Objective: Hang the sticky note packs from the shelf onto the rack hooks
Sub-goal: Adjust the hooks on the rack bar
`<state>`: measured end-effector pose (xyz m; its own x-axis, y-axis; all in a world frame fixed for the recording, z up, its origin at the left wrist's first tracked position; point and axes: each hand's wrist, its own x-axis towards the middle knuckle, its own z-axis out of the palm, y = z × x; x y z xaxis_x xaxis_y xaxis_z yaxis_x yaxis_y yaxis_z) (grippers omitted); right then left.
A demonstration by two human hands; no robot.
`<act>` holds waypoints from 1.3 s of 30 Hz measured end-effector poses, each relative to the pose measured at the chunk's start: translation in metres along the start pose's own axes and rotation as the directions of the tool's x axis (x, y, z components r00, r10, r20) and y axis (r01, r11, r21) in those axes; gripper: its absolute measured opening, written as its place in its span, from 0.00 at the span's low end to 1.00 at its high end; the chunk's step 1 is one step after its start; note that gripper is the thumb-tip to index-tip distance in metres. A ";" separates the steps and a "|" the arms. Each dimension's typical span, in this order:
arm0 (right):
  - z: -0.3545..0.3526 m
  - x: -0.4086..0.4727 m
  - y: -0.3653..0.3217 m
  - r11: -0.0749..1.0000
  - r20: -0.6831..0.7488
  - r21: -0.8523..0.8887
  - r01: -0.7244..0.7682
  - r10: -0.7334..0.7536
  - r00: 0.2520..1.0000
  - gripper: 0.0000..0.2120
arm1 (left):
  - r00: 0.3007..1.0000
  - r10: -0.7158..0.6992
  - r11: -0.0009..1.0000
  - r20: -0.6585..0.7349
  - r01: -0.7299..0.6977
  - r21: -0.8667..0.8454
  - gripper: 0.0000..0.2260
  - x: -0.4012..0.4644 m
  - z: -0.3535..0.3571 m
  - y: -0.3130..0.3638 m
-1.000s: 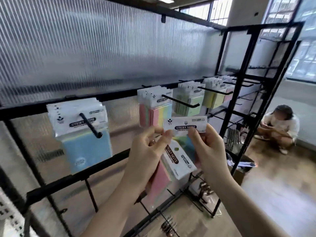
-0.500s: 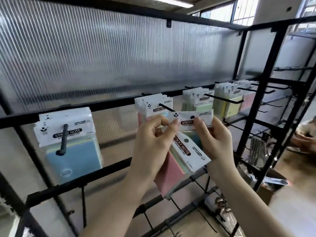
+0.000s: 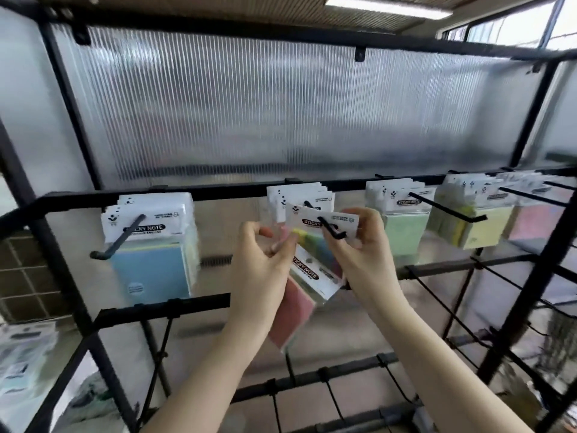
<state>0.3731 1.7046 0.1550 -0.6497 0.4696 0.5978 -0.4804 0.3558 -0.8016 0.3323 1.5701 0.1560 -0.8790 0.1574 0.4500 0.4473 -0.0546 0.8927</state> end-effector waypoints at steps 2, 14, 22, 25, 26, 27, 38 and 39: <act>0.001 0.008 0.008 0.998 -0.014 -0.060 -0.008 0.007 1.000 0.17 | 0.999 0.006 0.999 -0.044 -0.004 0.038 0.11 0.002 0.003 -0.004; -0.002 0.028 0.022 0.975 0.080 -0.119 -0.186 0.196 0.977 0.12 | 0.952 0.001 0.980 -0.307 0.060 0.189 0.11 -0.003 0.020 -0.030; -0.049 0.001 0.038 0.940 0.269 -0.233 -0.250 0.309 0.912 0.16 | 0.915 0.063 0.995 -0.398 -0.028 0.093 0.07 -0.038 0.064 -0.025; -0.077 -0.011 0.030 0.927 0.329 -0.065 -0.368 0.368 0.870 0.22 | 0.914 0.091 0.995 -0.396 -0.064 0.082 0.07 -0.047 0.088 -0.021; -0.086 -0.014 0.028 0.924 0.349 -0.041 -0.381 0.371 0.860 0.23 | 0.913 0.103 0.994 -0.394 -0.077 0.081 0.07 -0.050 0.095 -0.020; -0.095 -0.016 0.027 0.928 0.366 -0.045 -0.370 0.360 0.858 0.23 | 0.914 0.114 0.993 -0.389 -0.089 0.081 0.07 -0.052 0.103 -0.019; -0.157 -0.008 0.025 0.971 0.137 -0.069 -0.229 0.236 0.962 0.06 | 0.996 0.080 0.997 0.028 -0.080 -0.015 0.12 -0.052 0.157 -0.007; -0.163 -0.007 0.025 0.972 0.106 -0.086 -0.219 0.227 0.968 0.08 | 0.994 0.066 0.998 0.084 -0.065 -0.017 0.11 -0.050 0.160 -0.006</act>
<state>0.4615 1.8421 0.1313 -0.8004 0.4500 0.3960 -0.2743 0.3124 -0.9095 0.4003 1.7207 0.1245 -0.8307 0.2355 0.5044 0.5003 -0.0817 0.8620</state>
